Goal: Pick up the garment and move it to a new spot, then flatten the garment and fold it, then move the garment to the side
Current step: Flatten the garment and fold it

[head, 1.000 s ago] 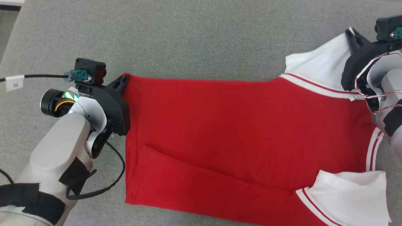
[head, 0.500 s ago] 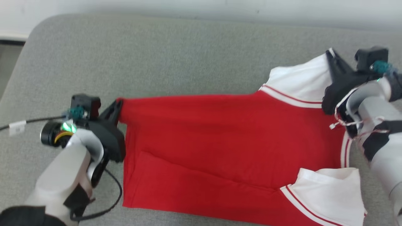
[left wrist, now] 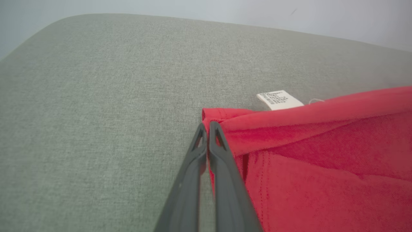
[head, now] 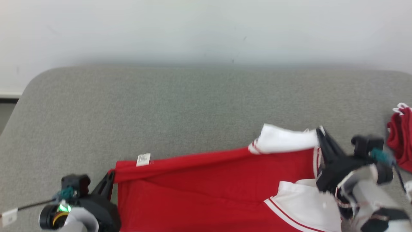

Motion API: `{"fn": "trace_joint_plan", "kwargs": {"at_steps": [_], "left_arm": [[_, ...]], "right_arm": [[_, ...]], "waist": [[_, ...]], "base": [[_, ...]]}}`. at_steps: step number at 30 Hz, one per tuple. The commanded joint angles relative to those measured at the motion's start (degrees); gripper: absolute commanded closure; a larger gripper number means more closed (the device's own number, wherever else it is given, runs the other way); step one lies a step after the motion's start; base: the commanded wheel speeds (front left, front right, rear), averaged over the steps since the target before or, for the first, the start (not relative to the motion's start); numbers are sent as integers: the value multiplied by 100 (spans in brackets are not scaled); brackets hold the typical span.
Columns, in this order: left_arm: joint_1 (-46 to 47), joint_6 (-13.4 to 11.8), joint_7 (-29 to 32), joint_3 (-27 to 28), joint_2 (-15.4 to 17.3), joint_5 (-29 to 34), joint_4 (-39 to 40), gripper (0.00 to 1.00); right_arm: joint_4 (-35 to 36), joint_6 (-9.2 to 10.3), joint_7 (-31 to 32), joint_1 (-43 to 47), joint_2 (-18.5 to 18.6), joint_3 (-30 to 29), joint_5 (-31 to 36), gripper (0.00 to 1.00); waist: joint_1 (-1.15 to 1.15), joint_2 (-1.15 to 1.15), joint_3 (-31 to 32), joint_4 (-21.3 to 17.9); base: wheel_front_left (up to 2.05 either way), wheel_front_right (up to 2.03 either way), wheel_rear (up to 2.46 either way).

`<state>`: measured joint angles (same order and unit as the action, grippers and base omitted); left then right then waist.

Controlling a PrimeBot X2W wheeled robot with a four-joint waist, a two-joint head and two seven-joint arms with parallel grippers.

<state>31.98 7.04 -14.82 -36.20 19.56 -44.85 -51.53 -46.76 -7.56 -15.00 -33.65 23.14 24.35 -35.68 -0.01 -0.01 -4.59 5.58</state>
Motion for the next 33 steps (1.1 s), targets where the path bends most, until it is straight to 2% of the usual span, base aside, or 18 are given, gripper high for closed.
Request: {"fn": "trace_joint_plan", "kwargs": {"at_steps": [1,9,14,22,23,24,25,30,33], "left_arm": [[-355,-72,-41,171,28,-8,136,100],[-1426,-347,-38,1018,-111,261,842,100],[-2011,-325,-39,1538,-345,583,1047,100],[-2409,-285,-40,2067,-591,1142,1197,100],[-2438,-328,-40,2147,-598,1265,1267,84],[-2484,-376,-40,2236,-613,1369,1343,51],[-2533,-432,-40,2328,-641,1522,1459,0],[-2919,-837,-40,2771,-861,2413,2273,0],[-3168,-957,-39,2985,-1012,2804,2664,0]], "right_arm": [[157,17,-19,483,-137,-195,43,100],[447,17,-19,1499,-558,-708,191,100],[550,17,-20,1961,-860,-958,341,100],[447,17,-8,2170,-1072,-1181,570,100],[422,17,-3,2170,-1098,-1211,578,75],[430,17,-4,2160,-1125,-1250,565,16],[449,17,-6,2146,-1134,-1279,573,0],[690,17,-14,2083,-1113,-1466,658,0],[813,17,-16,2088,-1085,-1613,750,0]], "waist": [[1,1,362,-267],[1,1,557,-399],[1,1,623,-517],[1,1,618,-641],[1,1,611,-642],[1,1,602,-639],[1,1,593,-635],[1,1,537,-579],[1,1,495,-519]], "base": [[0,0,0],[0,0,0],[0,0,0],[0,0,0],[0,0,0],[0,0,0],[0,0,0],[0,0,0],[0,0,0]]}}
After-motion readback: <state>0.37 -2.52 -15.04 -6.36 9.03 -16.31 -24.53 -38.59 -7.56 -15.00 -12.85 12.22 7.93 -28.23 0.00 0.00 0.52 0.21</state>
